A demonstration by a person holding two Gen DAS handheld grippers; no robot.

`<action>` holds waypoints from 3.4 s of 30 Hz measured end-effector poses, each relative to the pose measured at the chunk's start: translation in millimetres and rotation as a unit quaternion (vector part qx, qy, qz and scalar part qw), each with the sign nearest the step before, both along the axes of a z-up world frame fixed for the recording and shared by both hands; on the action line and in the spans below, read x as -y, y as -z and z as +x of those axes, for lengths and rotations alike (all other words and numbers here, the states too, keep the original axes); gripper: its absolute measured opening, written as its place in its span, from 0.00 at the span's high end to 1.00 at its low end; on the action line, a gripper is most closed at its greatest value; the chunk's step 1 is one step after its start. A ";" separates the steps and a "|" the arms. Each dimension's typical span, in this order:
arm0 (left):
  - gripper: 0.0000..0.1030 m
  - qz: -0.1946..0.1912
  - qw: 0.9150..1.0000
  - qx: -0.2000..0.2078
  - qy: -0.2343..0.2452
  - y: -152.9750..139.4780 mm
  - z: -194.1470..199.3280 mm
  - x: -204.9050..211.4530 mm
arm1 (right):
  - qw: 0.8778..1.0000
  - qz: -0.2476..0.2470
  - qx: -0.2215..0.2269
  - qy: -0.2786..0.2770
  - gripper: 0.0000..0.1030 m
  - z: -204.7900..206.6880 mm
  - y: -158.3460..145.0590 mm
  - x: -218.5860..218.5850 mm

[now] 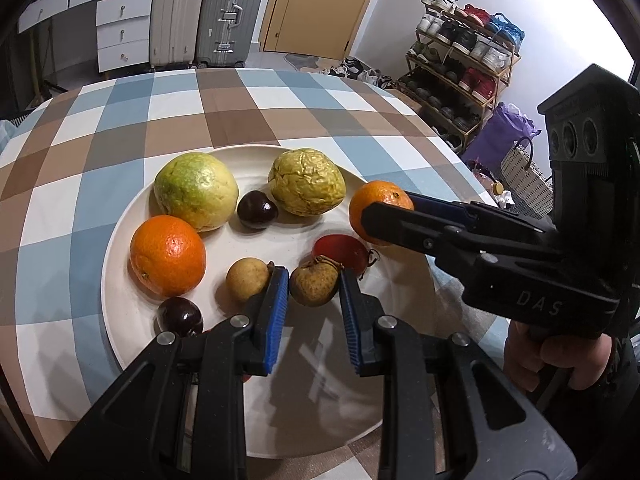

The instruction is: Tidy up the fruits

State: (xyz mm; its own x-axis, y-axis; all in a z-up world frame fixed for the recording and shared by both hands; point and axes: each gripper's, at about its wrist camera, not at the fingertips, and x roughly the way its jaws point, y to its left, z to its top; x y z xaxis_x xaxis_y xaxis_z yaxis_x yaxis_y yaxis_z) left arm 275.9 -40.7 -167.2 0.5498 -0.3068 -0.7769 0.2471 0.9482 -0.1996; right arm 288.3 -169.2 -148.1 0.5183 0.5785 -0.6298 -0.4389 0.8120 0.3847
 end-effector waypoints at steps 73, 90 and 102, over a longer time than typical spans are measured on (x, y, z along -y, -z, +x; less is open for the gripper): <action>0.01 0.082 0.927 0.333 -0.154 -141.0 -228.1 -38.3 | 0.942 0.019 0.311 0.128 0.00 -235.5 -114.1 43.3; 0.01 0.094 0.933 0.301 -0.171 -72.5 -191.1 -52.2 | 0.952 -0.007 0.278 0.128 0.00 -212.3 -62.5 41.4; 0.01 0.100 0.935 0.295 -0.170 -47.8 -178.0 -56.3 | 0.956 -0.018 0.264 0.127 0.00 -200.5 -43.3 39.9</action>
